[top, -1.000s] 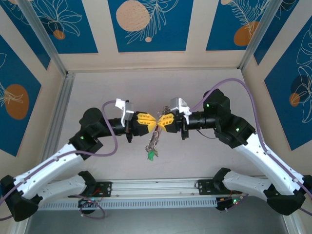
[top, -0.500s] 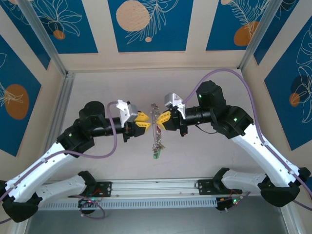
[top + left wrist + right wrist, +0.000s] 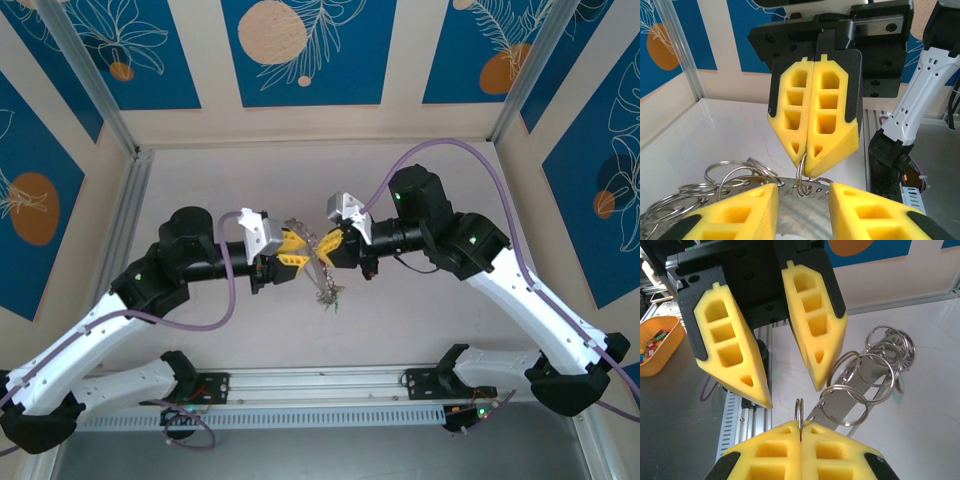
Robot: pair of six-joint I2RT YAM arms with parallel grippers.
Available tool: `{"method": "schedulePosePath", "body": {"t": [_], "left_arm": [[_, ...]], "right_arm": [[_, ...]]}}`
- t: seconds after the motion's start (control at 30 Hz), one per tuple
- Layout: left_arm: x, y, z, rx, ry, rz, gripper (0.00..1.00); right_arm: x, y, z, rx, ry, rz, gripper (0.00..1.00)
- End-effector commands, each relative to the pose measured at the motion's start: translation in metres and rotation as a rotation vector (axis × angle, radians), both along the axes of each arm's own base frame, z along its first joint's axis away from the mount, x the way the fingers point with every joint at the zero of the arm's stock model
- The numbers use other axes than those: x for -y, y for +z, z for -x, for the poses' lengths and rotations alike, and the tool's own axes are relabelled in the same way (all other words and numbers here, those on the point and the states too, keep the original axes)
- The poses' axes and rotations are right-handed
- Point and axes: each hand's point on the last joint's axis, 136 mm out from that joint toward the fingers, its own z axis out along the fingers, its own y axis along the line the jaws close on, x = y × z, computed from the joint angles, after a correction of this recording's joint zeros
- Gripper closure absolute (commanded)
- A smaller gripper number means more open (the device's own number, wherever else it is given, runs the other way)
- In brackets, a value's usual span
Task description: Put the keys on the keyring
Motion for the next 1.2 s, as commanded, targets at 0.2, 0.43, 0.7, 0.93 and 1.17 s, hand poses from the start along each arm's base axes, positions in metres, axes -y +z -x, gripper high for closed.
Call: {"method": "schedulePosePath", "body": {"t": [0.2, 0.43, 0.7, 0.93, 1.17], "left_arm": [[0.013, 0.004, -0.004, 0.026, -0.008, -0.017, 0.73], [0.014, 0.008, -0.003, 0.031, -0.016, -0.009, 1.00], [0.018, 0.020, 0.004, -0.018, -0.059, 0.126, 1.00], [0.007, 0.030, 0.013, -0.027, -0.127, 0.238, 1.00], [-0.006, 0.043, 0.019, -0.031, -0.191, 0.306, 1.00]], "right_arm": [[-0.006, 0.018, 0.007, 0.049, 0.049, -0.046, 1.00], [-0.006, 0.017, 0.005, 0.057, 0.040, -0.038, 1.00], [-0.003, 0.019, 0.007, 0.073, 0.032, -0.068, 0.75], [0.012, 0.018, 0.026, 0.090, 0.040, -0.142, 0.66], [0.029, 0.010, 0.042, 0.090, 0.033, -0.179, 0.53]]}}
